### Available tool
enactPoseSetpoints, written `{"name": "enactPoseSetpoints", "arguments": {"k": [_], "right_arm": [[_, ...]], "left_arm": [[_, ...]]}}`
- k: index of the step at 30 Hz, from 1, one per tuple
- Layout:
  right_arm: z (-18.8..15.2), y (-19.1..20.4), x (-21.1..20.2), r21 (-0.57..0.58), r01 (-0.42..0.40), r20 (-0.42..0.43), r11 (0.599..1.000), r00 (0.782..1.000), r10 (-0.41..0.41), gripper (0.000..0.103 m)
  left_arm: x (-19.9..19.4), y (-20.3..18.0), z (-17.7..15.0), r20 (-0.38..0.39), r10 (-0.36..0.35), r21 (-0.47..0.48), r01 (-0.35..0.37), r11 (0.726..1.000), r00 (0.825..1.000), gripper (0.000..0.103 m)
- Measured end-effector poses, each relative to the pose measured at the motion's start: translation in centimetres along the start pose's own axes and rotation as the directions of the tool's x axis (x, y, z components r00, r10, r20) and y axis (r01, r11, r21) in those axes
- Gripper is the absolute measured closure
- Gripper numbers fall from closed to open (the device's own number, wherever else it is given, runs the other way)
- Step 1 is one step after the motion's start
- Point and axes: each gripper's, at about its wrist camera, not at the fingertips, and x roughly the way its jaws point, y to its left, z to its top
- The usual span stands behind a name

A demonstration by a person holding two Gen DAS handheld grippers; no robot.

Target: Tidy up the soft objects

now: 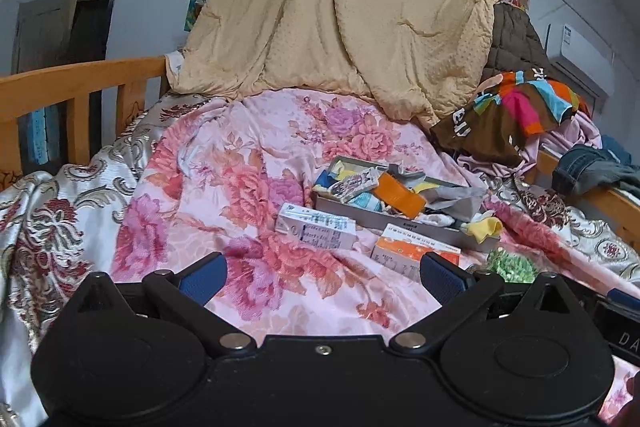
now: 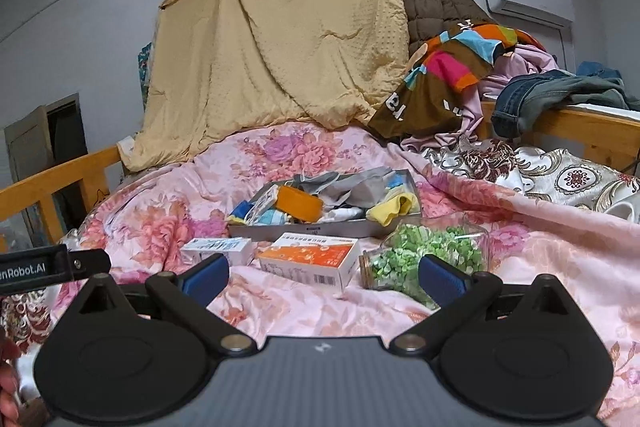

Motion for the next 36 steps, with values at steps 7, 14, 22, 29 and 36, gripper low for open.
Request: {"name": "enactPoseSetpoints", "arguments": {"k": [7, 14, 22, 29, 36], "right_arm": [[-0.4, 0.6, -1.3, -0.014, -0.033, 0.019, 0.999, 0.999, 0.033, 0.000], [-0.9, 1.2, -3.0, -0.027, -0.020, 0.080, 0.999, 0.997, 0.022, 0.000], [-1.2, 1.9, -2.8, -0.068, 0.009, 0.079, 0.998, 0.997, -0.004, 0.000], [-1.3, 2.3, -2.9, -0.095, 0.007, 0.090, 0.995, 0.996, 0.002, 0.000], [-1.4, 2.4, -2.3, -0.101, 0.013, 0.068, 0.995, 0.998, -0.006, 0.000]], "left_arm": [[-1.7, 1.2, -0.2, -0.019, 0.043, -0.029, -0.044, 0.999, 0.999, 0.001], [-3.0, 1.0, -2.1, -0.061, 0.021, 0.010, -0.021, 1.000, 0.998, 0.001], [-3.0, 1.4, -2.3, -0.020, 0.041, 0.002, -0.041, 0.999, 0.999, 0.001], [-2.6, 1.3, -3.1, -0.007, 0.055, 0.009, -0.055, 0.998, 0.998, 0.001], [-2.4, 1.5, -3.2, 0.007, 0.074, -0.007, -0.074, 0.997, 0.997, 0.001]]}}
